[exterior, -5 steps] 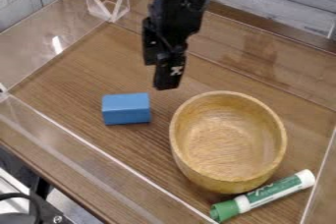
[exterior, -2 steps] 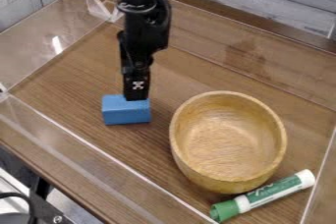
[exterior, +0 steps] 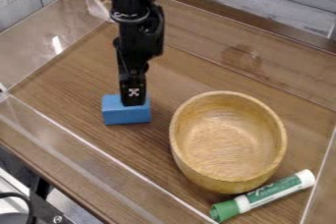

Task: Put the blue block in the brown bowl

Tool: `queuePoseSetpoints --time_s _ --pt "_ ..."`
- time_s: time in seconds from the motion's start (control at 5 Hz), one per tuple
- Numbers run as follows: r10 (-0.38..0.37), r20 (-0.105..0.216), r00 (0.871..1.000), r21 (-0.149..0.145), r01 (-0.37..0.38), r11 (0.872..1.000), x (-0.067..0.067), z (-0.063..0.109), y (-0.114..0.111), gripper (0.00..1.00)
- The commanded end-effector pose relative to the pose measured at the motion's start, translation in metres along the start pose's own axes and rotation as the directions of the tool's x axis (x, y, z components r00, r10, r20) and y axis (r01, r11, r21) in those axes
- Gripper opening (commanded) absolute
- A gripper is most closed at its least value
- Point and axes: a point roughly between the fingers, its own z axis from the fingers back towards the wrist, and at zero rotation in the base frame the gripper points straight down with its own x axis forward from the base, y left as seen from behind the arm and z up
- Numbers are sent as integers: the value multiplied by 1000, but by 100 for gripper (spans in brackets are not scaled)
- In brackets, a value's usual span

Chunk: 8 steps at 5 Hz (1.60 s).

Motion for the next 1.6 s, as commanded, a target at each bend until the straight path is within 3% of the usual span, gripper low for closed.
queuePoseSetpoints --time_s 0.0,0.6,1.4 --pt "8 25 1000 24 -9 1000 0 0 5 100" --pt "6 53 999 18 -7 1000 -1 -14 5 100" --pt "-2 80 997 18 0 1000 -3 -18 -1 100"
